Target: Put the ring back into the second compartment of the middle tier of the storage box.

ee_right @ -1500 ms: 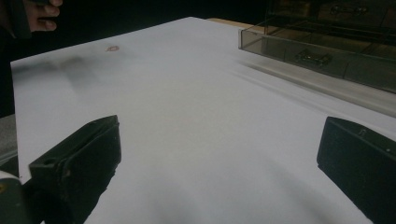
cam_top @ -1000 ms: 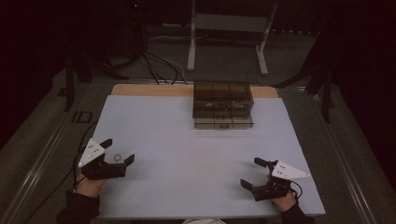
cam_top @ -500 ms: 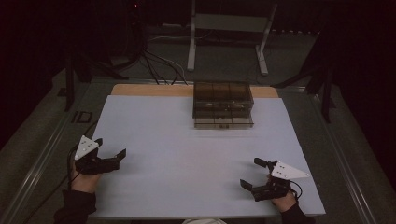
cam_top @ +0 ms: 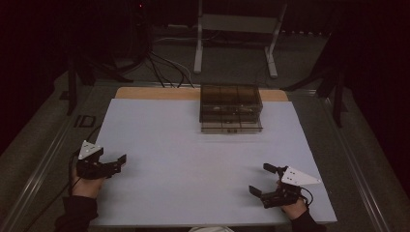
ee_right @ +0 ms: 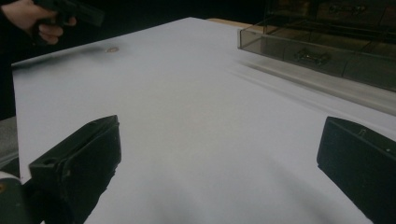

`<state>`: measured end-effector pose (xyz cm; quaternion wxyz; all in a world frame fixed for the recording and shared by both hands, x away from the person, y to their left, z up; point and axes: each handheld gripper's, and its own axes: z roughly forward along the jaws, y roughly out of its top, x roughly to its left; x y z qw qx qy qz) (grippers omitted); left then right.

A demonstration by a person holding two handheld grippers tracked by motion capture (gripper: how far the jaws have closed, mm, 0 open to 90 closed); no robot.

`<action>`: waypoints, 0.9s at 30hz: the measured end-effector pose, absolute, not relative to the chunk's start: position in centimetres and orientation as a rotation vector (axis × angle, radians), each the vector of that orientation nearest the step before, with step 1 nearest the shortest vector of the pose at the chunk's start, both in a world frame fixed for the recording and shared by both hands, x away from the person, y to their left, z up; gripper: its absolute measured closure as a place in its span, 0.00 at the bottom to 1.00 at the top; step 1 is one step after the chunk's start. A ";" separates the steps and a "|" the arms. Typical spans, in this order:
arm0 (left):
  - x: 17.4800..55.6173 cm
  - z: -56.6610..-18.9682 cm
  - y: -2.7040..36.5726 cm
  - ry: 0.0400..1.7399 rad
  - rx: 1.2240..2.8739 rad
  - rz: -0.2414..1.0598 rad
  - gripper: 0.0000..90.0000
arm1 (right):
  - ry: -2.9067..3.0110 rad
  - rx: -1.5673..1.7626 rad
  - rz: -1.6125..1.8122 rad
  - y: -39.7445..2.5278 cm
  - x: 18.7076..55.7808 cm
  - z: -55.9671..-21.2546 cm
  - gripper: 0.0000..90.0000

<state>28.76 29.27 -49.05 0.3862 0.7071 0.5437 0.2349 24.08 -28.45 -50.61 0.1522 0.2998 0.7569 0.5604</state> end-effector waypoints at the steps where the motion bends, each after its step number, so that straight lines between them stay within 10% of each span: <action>1: 28.8 -49.1 29.3 1.387 1.800 0.600 0.12 | 2.172 0.861 1.607 -28.4 24.1 -50.6 0.00; 27: 29.8 -51.2 29.1 1.501 1.952 0.574 0.71 | 2.180 0.867 1.600 -28.4 24.1 -50.7 0.00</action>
